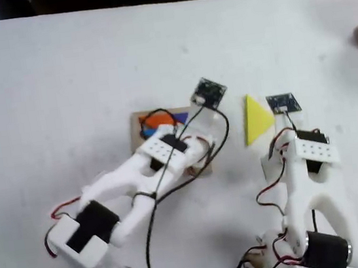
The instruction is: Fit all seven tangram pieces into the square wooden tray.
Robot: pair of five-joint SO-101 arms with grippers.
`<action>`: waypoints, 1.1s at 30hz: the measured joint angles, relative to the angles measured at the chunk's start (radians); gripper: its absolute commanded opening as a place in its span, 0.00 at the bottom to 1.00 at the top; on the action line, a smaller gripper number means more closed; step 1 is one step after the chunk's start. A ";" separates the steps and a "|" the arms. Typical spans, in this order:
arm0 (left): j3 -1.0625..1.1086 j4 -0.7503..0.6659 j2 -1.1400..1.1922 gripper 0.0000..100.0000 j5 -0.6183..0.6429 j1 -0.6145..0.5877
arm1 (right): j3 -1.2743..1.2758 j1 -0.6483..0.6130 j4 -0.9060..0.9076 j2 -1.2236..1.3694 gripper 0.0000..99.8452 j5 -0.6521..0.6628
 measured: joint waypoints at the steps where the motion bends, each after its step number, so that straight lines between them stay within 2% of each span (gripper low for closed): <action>1: 0.000 -0.002 0.000 0.02 0.000 0.000 | 0.000 0.000 0.000 0.000 0.02 0.000; 3: 0.000 0.000 0.002 0.02 0.003 0.000 | 0.000 0.000 0.000 0.000 0.02 0.000; 13: -0.029 0.192 0.000 0.02 0.008 0.000 | 0.000 0.000 0.000 0.000 0.02 0.000; 24: 0.169 0.213 -0.247 0.02 0.009 0.037 | 0.000 0.000 0.000 0.000 0.02 0.000; 33: 0.207 0.249 -0.338 0.02 0.011 -0.157 | 0.000 0.000 0.000 0.000 0.02 0.000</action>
